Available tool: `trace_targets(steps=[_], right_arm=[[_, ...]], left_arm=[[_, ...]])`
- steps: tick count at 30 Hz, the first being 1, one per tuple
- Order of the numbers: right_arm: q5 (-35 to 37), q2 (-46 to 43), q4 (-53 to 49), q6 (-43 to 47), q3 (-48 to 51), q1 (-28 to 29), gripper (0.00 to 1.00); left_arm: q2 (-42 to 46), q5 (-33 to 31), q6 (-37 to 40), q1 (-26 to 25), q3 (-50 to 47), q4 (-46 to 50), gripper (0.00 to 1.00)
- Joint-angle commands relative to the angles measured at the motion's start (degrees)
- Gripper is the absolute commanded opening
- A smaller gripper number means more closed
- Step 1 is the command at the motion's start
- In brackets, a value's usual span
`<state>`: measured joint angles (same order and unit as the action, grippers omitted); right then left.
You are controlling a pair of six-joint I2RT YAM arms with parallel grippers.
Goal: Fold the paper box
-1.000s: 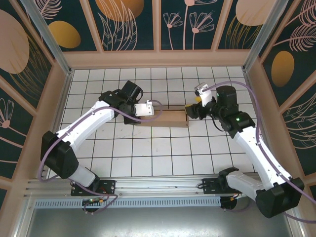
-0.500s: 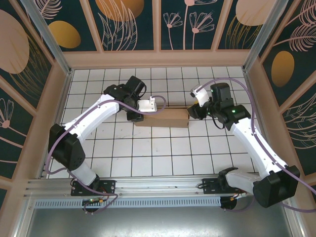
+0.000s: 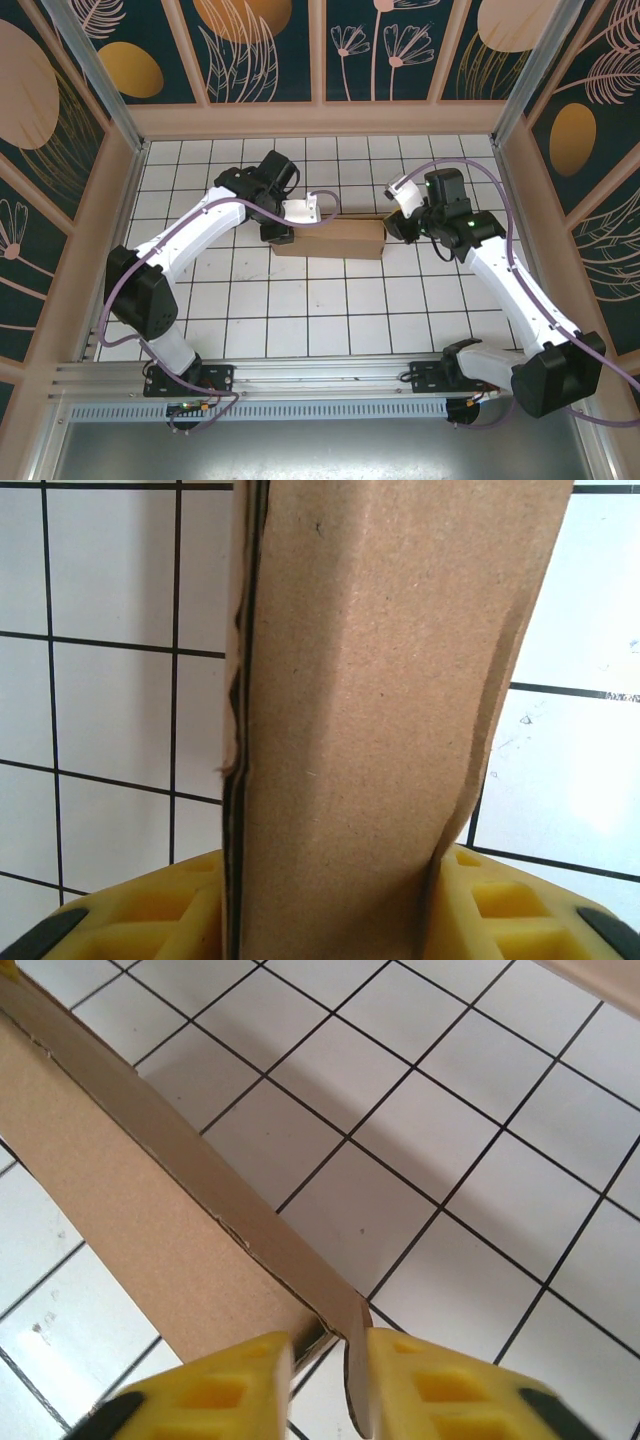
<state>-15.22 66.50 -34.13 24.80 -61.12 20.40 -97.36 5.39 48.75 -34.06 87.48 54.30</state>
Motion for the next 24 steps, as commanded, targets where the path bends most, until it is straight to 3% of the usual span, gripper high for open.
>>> trace_targets(steps=[1, 15, 22, 24], right_arm=[[-0.2, 0.1, -1.3, 1.3, -0.1, -0.8, 0.33], [-6.0, 0.6, -0.6, 7.7, 3.1, -4.3, 0.34], [-9.1, 1.2, -1.2, 9.9, 2.3, -5.6, 0.16], [-10.0, 1.5, -1.5, 10.2, 2.0, -6.0, 0.07]], left_arm=[[-3.6, 2.4, -0.2, 0.4, -1.1, 3.5, 0.40], [-4.2, 2.4, -0.2, 0.5, -0.4, 3.9, 0.40], [-4.2, 2.8, -0.1, 0.4, -0.5, 4.0, 0.40], [-4.2, 2.9, -0.1, 0.4, -0.5, 3.9, 0.40]])
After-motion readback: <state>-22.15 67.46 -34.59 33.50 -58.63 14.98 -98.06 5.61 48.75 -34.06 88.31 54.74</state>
